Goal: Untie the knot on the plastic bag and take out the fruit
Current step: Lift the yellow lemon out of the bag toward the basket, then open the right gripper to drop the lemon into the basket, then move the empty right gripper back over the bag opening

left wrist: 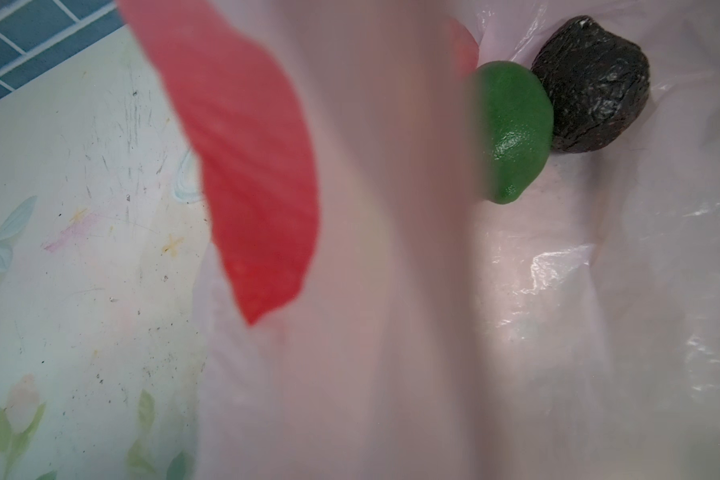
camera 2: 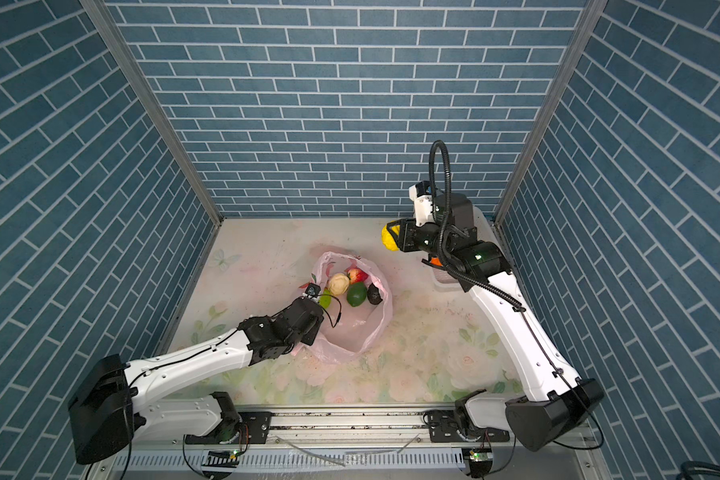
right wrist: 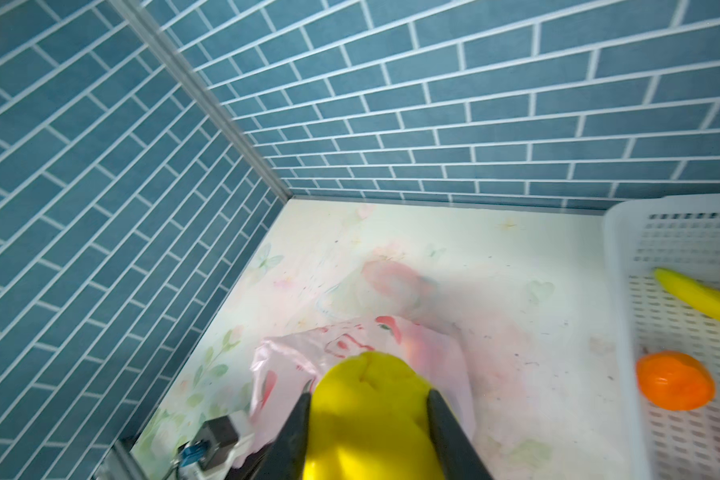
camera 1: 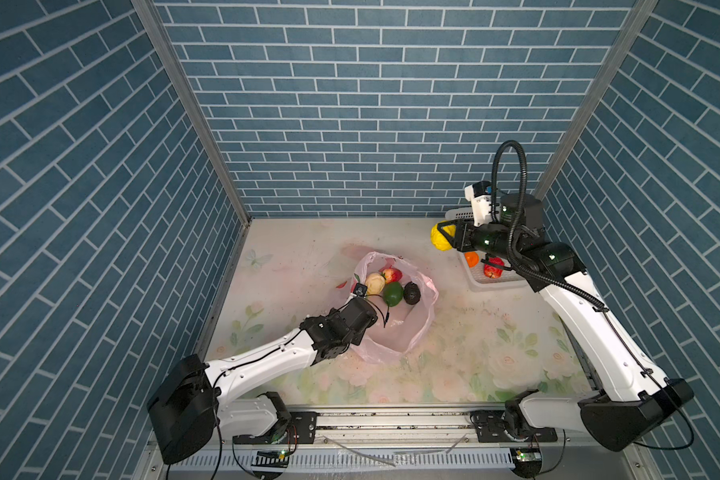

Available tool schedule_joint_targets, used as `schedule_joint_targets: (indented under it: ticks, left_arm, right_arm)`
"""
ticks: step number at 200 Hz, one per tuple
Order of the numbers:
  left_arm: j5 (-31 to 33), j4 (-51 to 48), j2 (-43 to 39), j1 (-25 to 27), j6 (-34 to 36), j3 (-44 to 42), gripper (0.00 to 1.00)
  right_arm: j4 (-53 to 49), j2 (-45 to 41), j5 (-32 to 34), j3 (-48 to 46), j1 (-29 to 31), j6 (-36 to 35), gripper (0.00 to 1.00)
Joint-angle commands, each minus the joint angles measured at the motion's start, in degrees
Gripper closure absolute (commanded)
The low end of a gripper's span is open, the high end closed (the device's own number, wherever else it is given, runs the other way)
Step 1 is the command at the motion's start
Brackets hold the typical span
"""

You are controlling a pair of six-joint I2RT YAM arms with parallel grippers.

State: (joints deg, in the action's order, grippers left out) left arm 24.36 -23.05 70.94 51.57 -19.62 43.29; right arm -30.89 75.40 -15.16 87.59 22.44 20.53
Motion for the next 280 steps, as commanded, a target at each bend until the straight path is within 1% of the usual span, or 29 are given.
schedule_joint_targets:
  ticks: [1, 32, 59, 89, 117, 131, 143, 157, 162, 172, 187, 222, 256, 269, 280]
  left_arm:
    - [0.20, -0.84, -0.70, -0.07, 0.27, 0.61, 1.00]
    - [-0.11, -0.77, -1.56, -0.07, 0.13, 0.18, 1.00]
    - [-0.19, -0.77, -1.76, -0.07, 0.19, 0.05, 1.00]
    - [-0.13, -0.68, -2.00, -0.07, 0.04, -0.20, 1.00]
    - [-0.11, -0.51, -2.45, -0.07, -0.07, -0.43, 1.00]
    - [-0.02, -0.42, -2.64, -0.07, -0.19, -0.60, 1.00]
    - [-0.02, -0.33, -2.86, -0.07, -0.33, -0.87, 1.00]
    - [0.16, -0.50, -3.30, -0.07, -0.50, -1.09, 1.00]
    - [0.16, -0.51, -3.48, -0.07, -0.56, -1.23, 1.00]
    - [0.24, -0.59, -3.81, -0.07, -0.73, -1.49, 1.00]
    - [0.33, -0.66, -4.34, -0.07, -0.79, -1.88, 1.00]
    - [0.34, -0.59, -4.84, -0.07, -0.89, -2.24, 1.00]
    - [0.29, -0.37, -4.93, -0.07, -0.98, -2.46, 1.00]
    - [0.43, -0.33, -5.06, -0.07, -1.01, -2.44, 1.00]
    - [0.51, -0.33, -5.16, -0.07, -1.03, -2.51, 1.00]
  right_arm:
    - [4.08, 1.56, -2.21, -4.36, -6.90, -1.81, 0.71]
    - [10.02, 7.16, -1.56, -8.61, -15.55, -4.09, 0.71]
    - [14.67, 14.35, 0.68, -9.49, -20.56, -5.92, 0.71]
    - [18.67, 22.98, 2.36, -8.16, -24.00, -5.59, 0.72]
    - [19.81, 28.74, 5.16, -6.08, -25.14, -5.86, 0.71]
    - [19.43, 30.80, 5.91, -4.82, -25.50, -5.85, 0.65]
    - [18.46, 31.92, 6.56, -3.79, -25.51, -6.16, 0.53]
    - [17.82, 32.09, 7.39, -3.40, -25.53, -6.16, 0.36]
    - [17.62, 32.01, 7.66, -3.46, -25.51, -6.05, 0.32]
    - [17.07, 31.60, 8.20, -3.38, -25.51, -6.03, 0.29]
    - [16.60, 30.73, 8.35, -3.69, -25.52, -6.03, 0.27]
    - [15.05, 27.81, 7.94, -4.58, -25.41, -6.02, 0.26]
    - [11.90, 22.98, 5.40, -4.77, -23.76, -6.27, 0.25]
    - [9.83, 20.91, 4.11, -4.29, -22.52, -6.38, 0.23]
    - [8.11, 19.02, 2.49, -3.90, -21.42, -6.21, 0.19]
